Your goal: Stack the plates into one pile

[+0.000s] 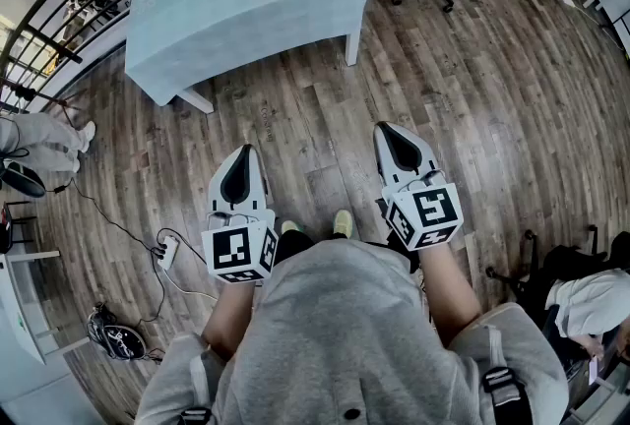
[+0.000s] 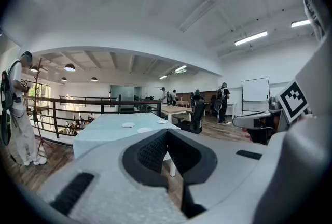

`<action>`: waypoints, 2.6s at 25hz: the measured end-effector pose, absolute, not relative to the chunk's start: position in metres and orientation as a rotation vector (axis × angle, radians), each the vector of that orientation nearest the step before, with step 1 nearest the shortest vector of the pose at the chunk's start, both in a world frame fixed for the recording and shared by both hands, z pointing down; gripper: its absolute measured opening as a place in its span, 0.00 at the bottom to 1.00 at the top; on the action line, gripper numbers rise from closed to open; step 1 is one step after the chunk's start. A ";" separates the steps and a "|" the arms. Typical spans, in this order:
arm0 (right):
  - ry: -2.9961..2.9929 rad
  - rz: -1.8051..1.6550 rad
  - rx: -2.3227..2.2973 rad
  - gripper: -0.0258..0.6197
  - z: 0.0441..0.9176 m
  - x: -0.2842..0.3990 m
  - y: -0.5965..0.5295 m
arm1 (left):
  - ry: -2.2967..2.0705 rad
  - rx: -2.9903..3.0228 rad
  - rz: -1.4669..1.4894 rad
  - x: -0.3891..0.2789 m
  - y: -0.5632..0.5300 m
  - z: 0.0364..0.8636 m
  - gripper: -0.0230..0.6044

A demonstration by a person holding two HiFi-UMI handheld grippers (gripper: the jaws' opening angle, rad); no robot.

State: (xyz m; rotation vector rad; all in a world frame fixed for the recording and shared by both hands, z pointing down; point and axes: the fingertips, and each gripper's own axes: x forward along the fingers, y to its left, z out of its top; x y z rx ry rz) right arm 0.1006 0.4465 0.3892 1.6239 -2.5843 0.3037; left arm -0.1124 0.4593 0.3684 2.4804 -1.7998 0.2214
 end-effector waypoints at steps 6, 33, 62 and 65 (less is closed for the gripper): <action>-2.589 0.330 1.579 0.08 0.397 0.100 0.448 | -1.827 2.485 0.210 -0.114 0.465 0.366 0.07; -2.656 0.310 1.453 0.08 0.404 0.088 0.404 | -1.843 2.550 0.374 -0.089 0.428 0.386 0.07; -2.585 0.321 1.380 0.08 0.416 0.039 0.229 | -1.723 2.542 0.414 -0.127 0.252 0.396 0.07; -2.579 0.305 1.365 0.08 0.414 0.030 0.214 | -1.718 2.534 0.411 -0.134 0.238 0.398 0.07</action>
